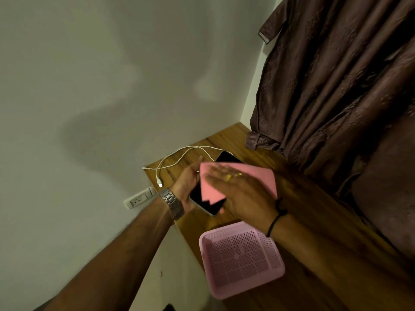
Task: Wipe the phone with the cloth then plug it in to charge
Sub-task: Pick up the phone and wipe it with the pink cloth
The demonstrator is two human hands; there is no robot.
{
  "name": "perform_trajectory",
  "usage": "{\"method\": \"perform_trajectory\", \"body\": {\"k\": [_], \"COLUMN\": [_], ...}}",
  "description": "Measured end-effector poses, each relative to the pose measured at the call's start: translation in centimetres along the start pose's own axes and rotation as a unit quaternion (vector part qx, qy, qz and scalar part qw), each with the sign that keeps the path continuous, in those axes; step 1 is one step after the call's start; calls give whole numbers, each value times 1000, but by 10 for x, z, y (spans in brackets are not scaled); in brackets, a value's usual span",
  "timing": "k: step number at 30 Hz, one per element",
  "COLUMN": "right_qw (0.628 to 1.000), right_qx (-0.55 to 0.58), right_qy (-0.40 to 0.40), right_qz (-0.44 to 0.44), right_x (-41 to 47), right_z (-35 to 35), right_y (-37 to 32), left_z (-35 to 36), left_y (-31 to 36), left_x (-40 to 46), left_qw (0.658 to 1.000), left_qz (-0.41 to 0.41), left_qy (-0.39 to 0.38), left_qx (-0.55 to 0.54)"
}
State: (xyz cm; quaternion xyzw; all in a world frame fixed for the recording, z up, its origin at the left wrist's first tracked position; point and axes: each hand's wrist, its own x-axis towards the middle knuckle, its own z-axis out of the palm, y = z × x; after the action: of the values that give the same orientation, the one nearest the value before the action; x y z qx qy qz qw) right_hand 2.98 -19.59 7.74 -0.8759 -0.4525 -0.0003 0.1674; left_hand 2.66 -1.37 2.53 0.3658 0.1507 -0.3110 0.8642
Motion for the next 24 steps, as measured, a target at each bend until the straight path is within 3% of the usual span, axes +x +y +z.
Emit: {"method": "perform_trajectory", "body": {"k": [3,7,9,14,16,20,24], "right_qw": [989,1000,999,981,989,997,998], "right_qx": [-26,-23,-23,-68,-59,-6,9], "right_qy": [-55,-14,4,-51,-23,60,40], "right_qz": [-133,10,26,-176,-136,51,45], "right_x": [-16,-1,2,-25,-24,-16,-16], "right_z": [0,-18,-12,7,-6,-24,1], "right_y": [-4,33,16,-16,12,47,1], "left_z": [-3,4,5,-2,-2,3,11], "left_y": [-1,-1,-1,-4,-3,-2,-2], "left_x": [0,-5,-3,1,-2,-7,0], "left_qw": [999,1000,1000,998,999,997,1000], "left_qz": [10,7,11,37,30,15,7], "left_qy": [34,-24,-1,51,25,-75,0], "left_qx": [-6,9,7,8,-8,3,7]}}
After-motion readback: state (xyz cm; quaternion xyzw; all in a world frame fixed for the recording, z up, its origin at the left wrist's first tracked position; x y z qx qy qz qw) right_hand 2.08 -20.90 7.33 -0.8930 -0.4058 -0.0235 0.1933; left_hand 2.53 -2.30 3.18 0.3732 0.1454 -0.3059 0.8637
